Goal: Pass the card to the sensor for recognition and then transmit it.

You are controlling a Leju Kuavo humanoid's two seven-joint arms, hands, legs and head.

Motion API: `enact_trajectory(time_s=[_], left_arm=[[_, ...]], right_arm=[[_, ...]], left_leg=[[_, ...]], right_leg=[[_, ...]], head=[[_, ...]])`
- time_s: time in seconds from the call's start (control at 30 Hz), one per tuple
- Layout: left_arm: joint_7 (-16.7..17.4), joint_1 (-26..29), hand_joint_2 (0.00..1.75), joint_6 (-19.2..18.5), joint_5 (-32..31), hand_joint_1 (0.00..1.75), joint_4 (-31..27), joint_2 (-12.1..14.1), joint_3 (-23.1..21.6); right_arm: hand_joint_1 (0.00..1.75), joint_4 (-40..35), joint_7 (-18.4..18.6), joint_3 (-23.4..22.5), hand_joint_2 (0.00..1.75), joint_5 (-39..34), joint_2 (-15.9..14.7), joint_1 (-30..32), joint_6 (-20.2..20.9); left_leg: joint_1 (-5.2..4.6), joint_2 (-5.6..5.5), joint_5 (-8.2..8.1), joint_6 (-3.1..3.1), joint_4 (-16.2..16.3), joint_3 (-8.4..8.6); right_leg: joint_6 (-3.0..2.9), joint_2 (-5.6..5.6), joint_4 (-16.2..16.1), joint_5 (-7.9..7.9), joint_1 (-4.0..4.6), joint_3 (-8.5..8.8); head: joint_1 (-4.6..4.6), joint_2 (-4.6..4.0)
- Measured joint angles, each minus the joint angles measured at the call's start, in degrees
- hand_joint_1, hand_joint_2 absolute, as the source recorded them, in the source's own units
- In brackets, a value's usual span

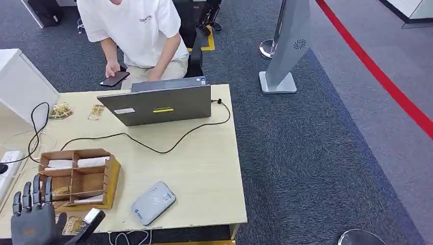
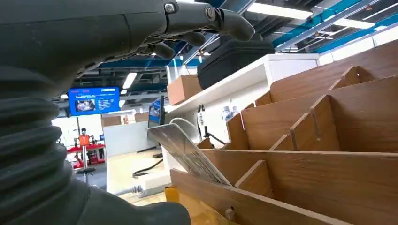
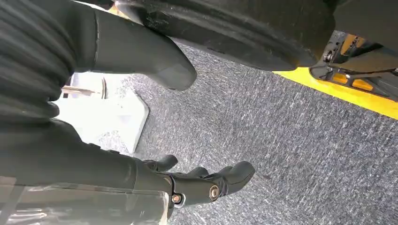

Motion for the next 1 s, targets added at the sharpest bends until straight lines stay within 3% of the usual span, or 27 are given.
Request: enact_trajectory(time_s=[1.0], left_arm=[[1.5,-0.9,1.75,0.3,3.1,1.75,5.2,0.9,-0.8]], right_arm=[[0.00,0.1,0.2,0.4,1.75,-1.1,0.0,0.0,0.0]], left_leg=[[0.00,0.01,0.00,0.00,0.0,0.02]], right_leg=[[0.00,0.01,0.0,0.00,0.00,0.00]], head=[[0.00,0.00]])
